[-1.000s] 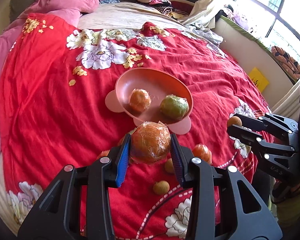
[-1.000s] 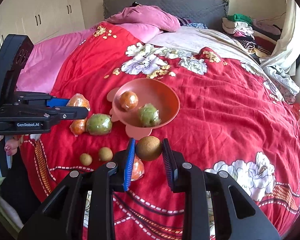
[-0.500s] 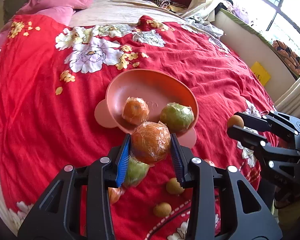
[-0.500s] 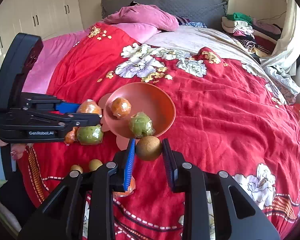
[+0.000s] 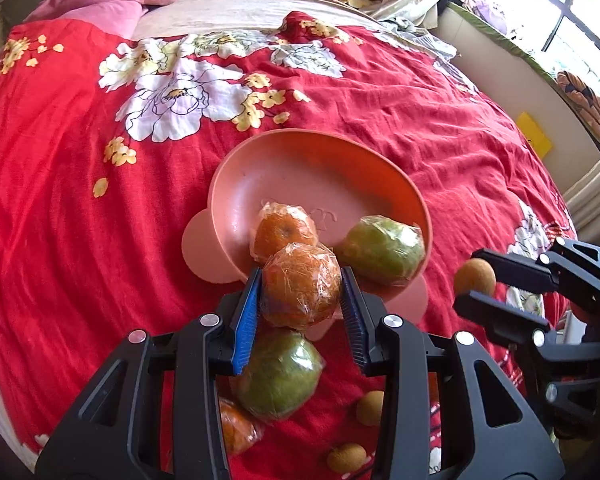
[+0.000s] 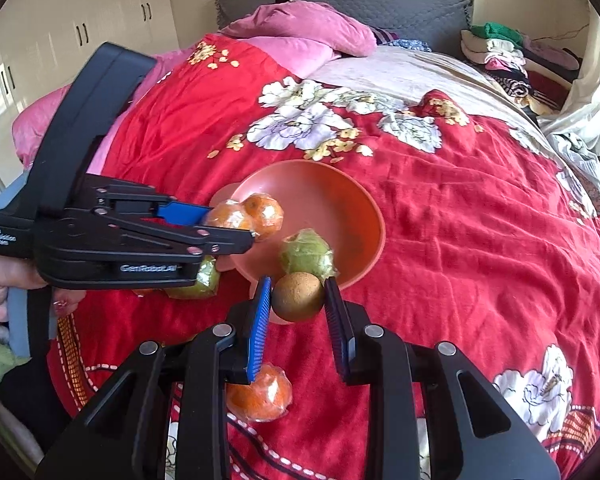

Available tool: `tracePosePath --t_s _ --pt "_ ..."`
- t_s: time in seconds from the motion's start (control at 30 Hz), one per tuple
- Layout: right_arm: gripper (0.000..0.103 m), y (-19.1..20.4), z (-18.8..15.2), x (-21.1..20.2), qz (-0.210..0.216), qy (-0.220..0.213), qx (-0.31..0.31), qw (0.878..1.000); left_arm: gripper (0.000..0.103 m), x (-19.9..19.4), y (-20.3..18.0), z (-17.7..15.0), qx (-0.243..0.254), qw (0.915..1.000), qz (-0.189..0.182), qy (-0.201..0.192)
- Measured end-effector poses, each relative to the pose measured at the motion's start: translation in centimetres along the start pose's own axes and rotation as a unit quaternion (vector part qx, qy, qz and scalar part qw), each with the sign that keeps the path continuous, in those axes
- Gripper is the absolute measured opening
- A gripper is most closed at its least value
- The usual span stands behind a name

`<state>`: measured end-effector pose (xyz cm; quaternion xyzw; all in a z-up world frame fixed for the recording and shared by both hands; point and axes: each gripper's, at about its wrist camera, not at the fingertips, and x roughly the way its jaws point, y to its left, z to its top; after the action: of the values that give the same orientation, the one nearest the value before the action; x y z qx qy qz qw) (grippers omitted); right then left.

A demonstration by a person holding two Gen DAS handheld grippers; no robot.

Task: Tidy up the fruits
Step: 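Carry the orange and kiwi over the pink plate with both grippers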

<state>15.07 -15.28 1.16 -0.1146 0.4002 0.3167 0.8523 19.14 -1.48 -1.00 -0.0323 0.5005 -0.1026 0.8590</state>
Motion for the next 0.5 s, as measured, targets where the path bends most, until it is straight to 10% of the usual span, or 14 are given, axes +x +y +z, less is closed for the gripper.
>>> tracePosePath --t_s 0.5 --pt "0.026 1.5 0.7 2.9 0.021 0.017 -0.022 0.999 0.03 0.8 1.5 1.8 -0.008 0.9999 0.007 -0.004"
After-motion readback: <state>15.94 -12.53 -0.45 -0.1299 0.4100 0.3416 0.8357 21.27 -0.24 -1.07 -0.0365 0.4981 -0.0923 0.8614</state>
